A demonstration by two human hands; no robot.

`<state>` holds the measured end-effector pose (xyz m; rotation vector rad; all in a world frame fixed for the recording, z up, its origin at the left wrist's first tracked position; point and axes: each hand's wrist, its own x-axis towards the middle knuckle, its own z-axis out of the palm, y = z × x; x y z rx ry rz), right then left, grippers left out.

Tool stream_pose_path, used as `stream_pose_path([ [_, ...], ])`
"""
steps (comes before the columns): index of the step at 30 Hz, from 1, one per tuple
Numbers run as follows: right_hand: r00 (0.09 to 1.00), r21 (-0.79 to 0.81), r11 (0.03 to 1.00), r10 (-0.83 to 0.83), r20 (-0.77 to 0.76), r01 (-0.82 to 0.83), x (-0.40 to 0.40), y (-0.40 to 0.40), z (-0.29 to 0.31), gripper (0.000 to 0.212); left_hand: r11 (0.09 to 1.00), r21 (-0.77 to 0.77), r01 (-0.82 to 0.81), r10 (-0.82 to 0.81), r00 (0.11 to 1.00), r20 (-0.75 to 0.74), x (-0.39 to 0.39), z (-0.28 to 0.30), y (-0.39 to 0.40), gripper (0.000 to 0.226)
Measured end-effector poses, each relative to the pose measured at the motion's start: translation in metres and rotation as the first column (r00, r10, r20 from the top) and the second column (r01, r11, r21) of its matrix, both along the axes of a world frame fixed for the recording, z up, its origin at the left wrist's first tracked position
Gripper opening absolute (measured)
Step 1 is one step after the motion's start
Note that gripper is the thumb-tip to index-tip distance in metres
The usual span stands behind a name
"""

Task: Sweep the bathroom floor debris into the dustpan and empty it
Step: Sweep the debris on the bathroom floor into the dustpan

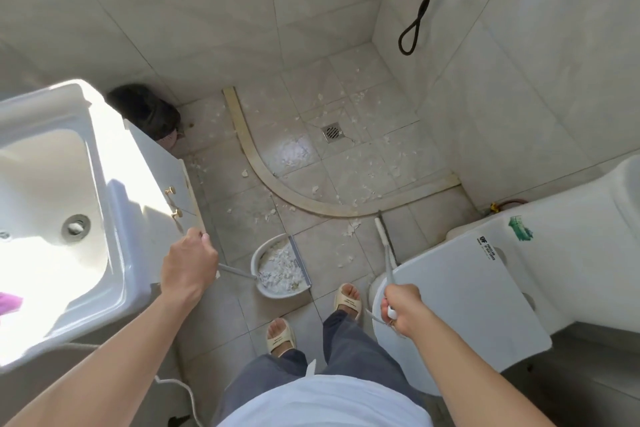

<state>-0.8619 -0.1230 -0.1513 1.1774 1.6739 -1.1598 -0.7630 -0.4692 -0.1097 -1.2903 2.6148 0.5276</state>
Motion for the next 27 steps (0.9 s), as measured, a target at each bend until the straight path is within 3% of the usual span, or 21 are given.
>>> stream_pose_path([
  [8,0.956,-0.255,0.928,-0.290,-0.037,0.272,0.009,0.025,0.022,0.023,0.999,0.029,0.018,-0.018,1.000,-0.023,0.040,-0.009,0.001,0.028],
  [15,0.983,-0.087,0.987,-0.143,-0.112,0.133,0.043,0.009,0.020,0.021,0.998,0.060,0.015,-0.013,1.000,-0.025,0.063,-0.011,-0.011,0.026],
  [19,0.995,-0.046,0.996,-0.078,-0.063,0.075,0.065,-0.029,-0.007,0.026,0.999,0.035,0.007,-0.006,0.999,-0.039,0.069,-0.012,-0.005,0.024],
  [23,0.996,-0.149,0.985,-0.077,0.034,0.081,0.081,-0.051,-0.018,0.026,1.000,0.019,0.005,-0.004,0.998,-0.060,0.062,-0.018,0.008,0.026],
  [27,0.985,-0.266,0.949,-0.172,0.008,0.168,0.064,-0.028,0.009,0.018,1.000,0.017,-0.001,0.003,0.997,-0.075,0.053,-0.019,0.018,0.028],
])
